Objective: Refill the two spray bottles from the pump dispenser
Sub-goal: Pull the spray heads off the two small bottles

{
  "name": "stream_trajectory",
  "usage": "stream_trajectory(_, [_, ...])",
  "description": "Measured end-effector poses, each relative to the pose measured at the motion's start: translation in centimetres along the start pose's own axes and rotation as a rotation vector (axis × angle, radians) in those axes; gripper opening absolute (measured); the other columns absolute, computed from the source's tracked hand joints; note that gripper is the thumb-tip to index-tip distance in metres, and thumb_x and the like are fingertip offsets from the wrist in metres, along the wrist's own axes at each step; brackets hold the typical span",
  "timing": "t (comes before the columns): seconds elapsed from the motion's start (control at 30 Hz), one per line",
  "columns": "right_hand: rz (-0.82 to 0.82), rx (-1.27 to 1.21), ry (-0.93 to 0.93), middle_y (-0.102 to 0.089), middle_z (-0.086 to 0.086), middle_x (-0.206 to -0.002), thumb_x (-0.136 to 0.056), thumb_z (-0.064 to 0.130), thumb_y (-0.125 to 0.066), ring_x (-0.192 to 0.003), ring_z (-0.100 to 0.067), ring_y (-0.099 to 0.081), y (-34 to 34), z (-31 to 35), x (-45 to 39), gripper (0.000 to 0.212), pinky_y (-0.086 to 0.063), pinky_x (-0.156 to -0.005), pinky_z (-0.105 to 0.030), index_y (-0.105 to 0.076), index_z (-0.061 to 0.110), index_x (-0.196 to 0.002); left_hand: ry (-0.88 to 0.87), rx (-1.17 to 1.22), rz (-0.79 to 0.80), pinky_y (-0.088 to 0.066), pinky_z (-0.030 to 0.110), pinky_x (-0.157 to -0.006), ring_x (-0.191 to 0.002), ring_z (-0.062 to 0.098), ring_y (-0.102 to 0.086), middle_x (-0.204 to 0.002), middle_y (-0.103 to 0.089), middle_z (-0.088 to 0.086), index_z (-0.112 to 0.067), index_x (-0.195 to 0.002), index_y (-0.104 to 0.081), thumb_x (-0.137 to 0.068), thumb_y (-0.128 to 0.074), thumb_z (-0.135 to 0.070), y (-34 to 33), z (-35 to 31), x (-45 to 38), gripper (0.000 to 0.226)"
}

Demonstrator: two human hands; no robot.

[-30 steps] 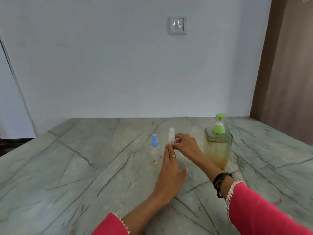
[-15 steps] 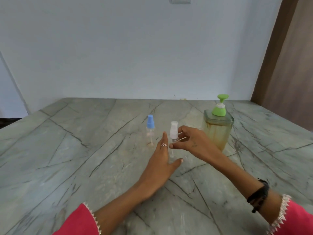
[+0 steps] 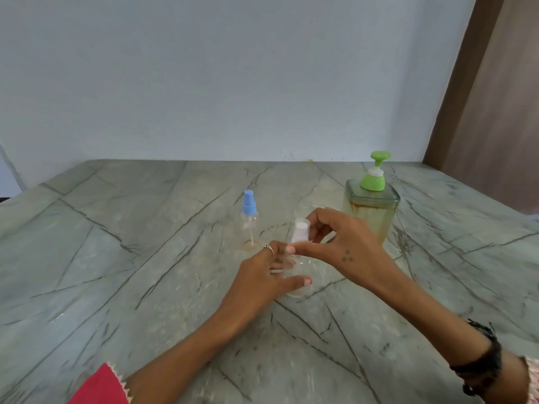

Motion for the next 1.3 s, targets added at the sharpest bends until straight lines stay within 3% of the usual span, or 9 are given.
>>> stream_trajectory(0.17, [0.034,-0.093,0.004,-0.062,0.001,-0.070,-0.067,0.031,-0.081,-0.061,-0.004,-0.056,-0.1,-0.3,-0.2,0.029,-0.047,-0.060,-0.023,-0.063,0.012,-0.078,-0.026,-0.028,0.036,-0.047,0.003,-0.072,-0.084,-0.011,-0.062,-0.090,-0.068,-0.014,-0.035,-0.093,-0.059,-0.063,-0.084,-0.028,0.4,-0.4,-0.1,0.040])
stream_trajectory(0.37, [0.204,-0.069,0.052,-0.064,-0.002,-0.089,-0.077,0.020,-0.074,-0.080,-0.012,-0.062,0.8,-0.8,-0.7,0.014,-0.051,-0.071,-0.026,-0.070,0.015,-0.089,-0.015,-0.015,0.088,-0.046,0.002,-0.068,-0.082,-0.013,-0.062,-0.090,-0.068,-0.016,-0.041,-0.090,-0.058,-0.064,-0.084,-0.024,0.6,-0.4,-0.3,0.041])
stream_trajectory(0.5, [0.353,-0.221,-0.001,-0.067,0.001,-0.102,-0.082,0.011,-0.069,-0.095,-0.005,-0.064,1.9,-0.8,-0.9,0.055,-0.052,-0.085,-0.021,-0.050,0.030,-0.130,-0.017,0.004,0.091,-0.045,0.001,-0.068,-0.082,-0.014,-0.062,-0.090,-0.067,-0.018,-0.043,-0.090,-0.057,-0.065,-0.084,-0.022,0.6,-0.5,-0.4,0.043])
stream_trajectory(0.57, [0.319,-0.155,-0.035,-0.065,0.008,-0.101,-0.075,0.032,-0.074,-0.095,-0.001,-0.063,2.1,-0.5,-0.8,0.073,-0.052,-0.084,-0.020,-0.036,0.042,-0.135,-0.019,-0.009,0.090,-0.046,0.003,-0.068,-0.082,-0.014,-0.062,-0.090,-0.067,-0.019,-0.044,-0.090,-0.056,-0.065,-0.083,-0.025,0.6,-0.5,-0.4,0.042])
stream_trajectory(0.7, [0.129,0.136,0.015,-0.057,0.014,-0.086,-0.062,0.057,-0.074,-0.082,0.001,-0.055,1.2,0.1,-0.2,0.074,-0.046,-0.068,-0.014,-0.038,0.039,-0.125,-0.030,0.007,0.091,-0.048,0.006,-0.071,-0.086,-0.009,-0.064,-0.092,-0.070,-0.014,-0.040,-0.092,-0.059,-0.065,-0.083,-0.023,0.6,-0.4,-0.3,0.040])
stream_trajectory(0.83, [0.151,0.014,0.044,-0.059,0.007,-0.078,-0.073,0.026,-0.079,-0.076,-0.002,-0.058,1.0,0.2,-0.7,0.061,-0.047,-0.065,-0.016,-0.035,0.037,-0.115,-0.025,0.029,0.086,-0.051,0.012,-0.076,-0.088,-0.004,-0.067,-0.094,-0.072,-0.009,-0.037,-0.095,-0.061,-0.064,-0.083,-0.022,0.6,-0.3,-0.5,0.041])
stream_trajectory(0.97, [0.348,-0.074,0.006,-0.069,-0.002,-0.094,-0.081,0.003,-0.070,-0.089,-0.006,-0.062,2.0,0.4,-1.3,0.063,-0.052,-0.082,-0.032,-0.031,0.033,-0.121,-0.022,0.010,0.099,-0.048,0.005,-0.071,-0.086,-0.007,-0.065,-0.093,-0.069,-0.016,-0.042,-0.093,-0.057,-0.065,-0.083,-0.023,0.5,-0.3,-0.6,0.043])
stream_trajectory(1.17, [0.179,0.102,-0.075,-0.064,0.010,-0.086,-0.064,0.060,-0.068,-0.076,-0.001,-0.060,2.3,1.6,-0.7,0.058,-0.050,-0.068,-0.020,-0.049,0.031,-0.110,-0.022,0.018,0.096,-0.049,0.007,-0.074,-0.090,-0.004,-0.064,-0.098,-0.067,-0.017,-0.045,-0.102,-0.051,-0.064,-0.084,-0.024,0.4,-0.2,-0.6,0.054])
stream_trajectory(1.3, [0.221,0.136,0.009,-0.066,0.004,-0.080,-0.073,0.025,-0.079,-0.071,-0.005,-0.062,1.9,1.7,-1.0,0.040,-0.053,-0.068,-0.027,-0.049,0.026,-0.100,-0.032,0.004,0.111,-0.050,0.008,-0.075,-0.091,-0.003,-0.065,-0.099,-0.070,-0.010,-0.040,-0.096,-0.058,-0.065,-0.083,-0.023,0.4,-0.2,-0.6,0.043])
Point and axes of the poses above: each hand's wrist, its own x-axis away from the middle knuckle, its own y-axis out of the back of the hand, z = x × y, the point moved 1 cm from there along -x, towards the middle knuckle
